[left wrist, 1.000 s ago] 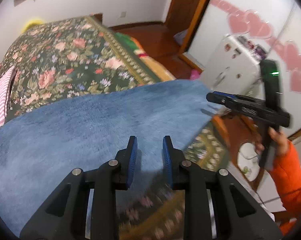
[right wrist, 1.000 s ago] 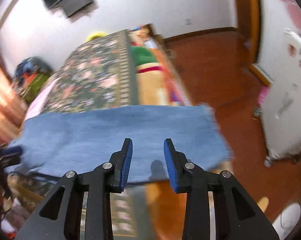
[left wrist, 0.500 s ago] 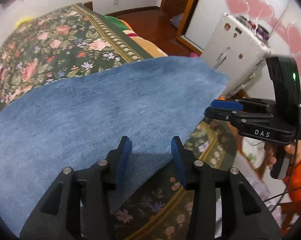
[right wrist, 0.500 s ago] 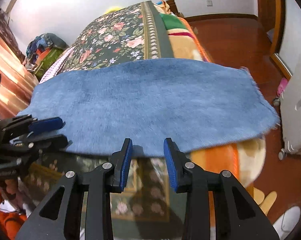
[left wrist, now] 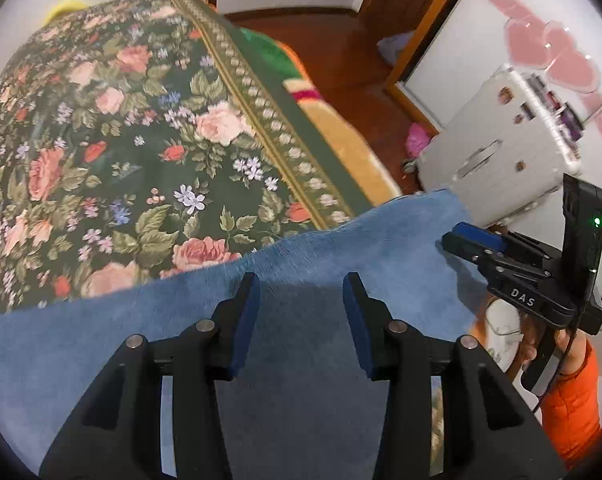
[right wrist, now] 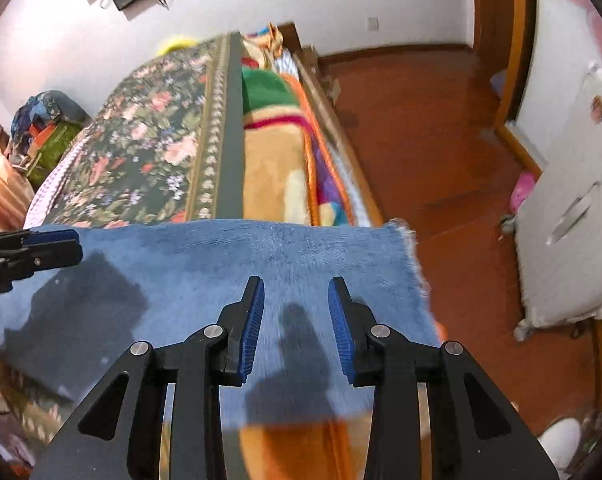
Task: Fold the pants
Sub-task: 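Open both grippers and release the folded jeans onto the bed, then move both grippers around to the waistband end of the folded jeans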
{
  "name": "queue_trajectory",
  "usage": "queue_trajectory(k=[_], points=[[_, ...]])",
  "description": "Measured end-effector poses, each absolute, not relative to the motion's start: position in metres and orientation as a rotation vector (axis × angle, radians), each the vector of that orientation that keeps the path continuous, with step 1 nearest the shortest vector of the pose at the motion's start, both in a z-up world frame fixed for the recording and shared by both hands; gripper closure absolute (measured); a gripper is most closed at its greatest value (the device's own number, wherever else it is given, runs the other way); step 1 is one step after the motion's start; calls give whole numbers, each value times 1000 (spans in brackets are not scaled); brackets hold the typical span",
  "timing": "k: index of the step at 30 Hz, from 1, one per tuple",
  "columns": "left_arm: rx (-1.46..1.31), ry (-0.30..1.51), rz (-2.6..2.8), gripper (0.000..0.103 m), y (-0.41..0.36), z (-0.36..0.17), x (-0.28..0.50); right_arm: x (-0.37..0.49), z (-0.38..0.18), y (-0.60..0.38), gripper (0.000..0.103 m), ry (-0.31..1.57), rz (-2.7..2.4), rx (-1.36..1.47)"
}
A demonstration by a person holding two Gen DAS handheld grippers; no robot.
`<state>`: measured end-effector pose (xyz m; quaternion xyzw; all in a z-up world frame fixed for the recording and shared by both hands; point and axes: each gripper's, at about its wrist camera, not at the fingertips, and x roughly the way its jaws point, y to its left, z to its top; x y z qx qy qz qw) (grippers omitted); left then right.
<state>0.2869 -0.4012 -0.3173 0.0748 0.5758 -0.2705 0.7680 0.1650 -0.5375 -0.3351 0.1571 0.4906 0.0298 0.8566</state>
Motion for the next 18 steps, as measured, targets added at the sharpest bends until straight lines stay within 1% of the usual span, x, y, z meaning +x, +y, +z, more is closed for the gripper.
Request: queue_trajectory(k=[3, 5, 6, 9, 13, 14, 18], points=[[154, 1317, -565, 60, -404, -339, 296, 179, -361, -537, 72, 1093, 70, 360], [148, 1323, -566, 60, -404, -344, 299, 181, -369, -540, 62, 1099, 68, 365], [148, 1320, -569, 60, -404, -345, 300, 182, -369, -543, 59, 1098, 52, 361], [150, 1311, -553, 60, -404, -345, 304, 180, -366, -555, 59, 1110, -39, 295], [138, 1247, -487, 60, -388, -330, 306, 163, -347, -563, 59, 1095, -95, 247], [134, 1232, -480, 60, -382, -324, 305, 157, -339, -561, 57, 1079, -87, 244], [89, 1158, -487, 60, -338, -286, 289, 141, -305, -538, 56, 1018, -21, 204]])
